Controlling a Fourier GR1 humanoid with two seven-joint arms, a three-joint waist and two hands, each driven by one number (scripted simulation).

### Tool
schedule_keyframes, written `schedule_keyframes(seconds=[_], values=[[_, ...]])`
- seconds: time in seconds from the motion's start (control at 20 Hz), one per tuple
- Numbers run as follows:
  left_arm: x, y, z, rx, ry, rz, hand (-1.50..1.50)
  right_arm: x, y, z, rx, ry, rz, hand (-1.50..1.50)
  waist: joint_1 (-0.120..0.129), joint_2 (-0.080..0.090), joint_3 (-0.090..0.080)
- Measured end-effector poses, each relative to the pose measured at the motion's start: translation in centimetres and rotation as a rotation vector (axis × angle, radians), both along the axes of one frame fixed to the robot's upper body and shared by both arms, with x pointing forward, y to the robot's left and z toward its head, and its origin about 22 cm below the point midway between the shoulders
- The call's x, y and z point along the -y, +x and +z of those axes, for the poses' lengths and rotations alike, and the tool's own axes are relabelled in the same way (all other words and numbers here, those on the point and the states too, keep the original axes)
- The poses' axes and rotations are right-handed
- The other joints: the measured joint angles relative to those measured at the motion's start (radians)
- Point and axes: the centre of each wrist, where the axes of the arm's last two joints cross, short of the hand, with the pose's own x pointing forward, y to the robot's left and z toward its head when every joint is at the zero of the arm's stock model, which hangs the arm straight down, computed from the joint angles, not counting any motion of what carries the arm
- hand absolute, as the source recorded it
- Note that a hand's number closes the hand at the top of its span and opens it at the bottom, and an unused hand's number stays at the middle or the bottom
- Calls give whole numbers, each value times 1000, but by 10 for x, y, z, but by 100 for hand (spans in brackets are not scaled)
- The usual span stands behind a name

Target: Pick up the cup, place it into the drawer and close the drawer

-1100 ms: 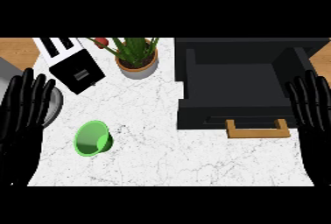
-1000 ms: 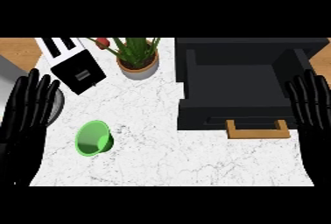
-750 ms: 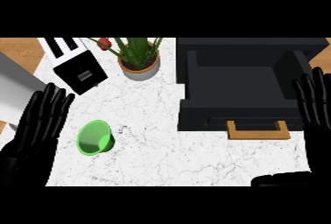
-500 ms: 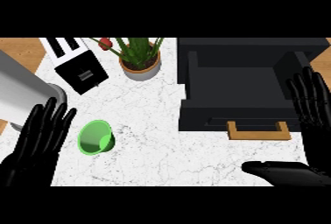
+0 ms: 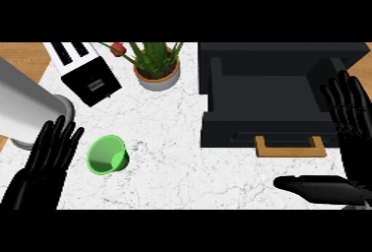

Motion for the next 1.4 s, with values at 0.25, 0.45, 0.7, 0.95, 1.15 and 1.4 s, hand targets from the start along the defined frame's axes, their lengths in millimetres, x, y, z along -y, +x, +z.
schedule_keyframes(seconds=[0.25,0.45,0.7,0.95,1.15,1.4], values=[[-16,4,-29,-44,41,79,-150,-2,3,-6,-3,-6,0,-150,-1,0,0],[-28,10,-50,-84,77,136,-150,7,1,-3,-3,-13,-1,-150,-3,0,0],[-43,9,-89,-137,110,175,-150,5,-2,-7,2,-13,2,-150,-4,0,0],[-54,15,-127,-178,136,204,-150,12,2,-7,4,-11,5,-150,-5,0,0],[-69,20,-148,-190,134,217,-150,12,1,-7,0,-10,9,-150,-5,1,0],[-81,18,-172,-181,119,231,-150,12,4,-4,-2,-9,10,-150,-5,0,0]])
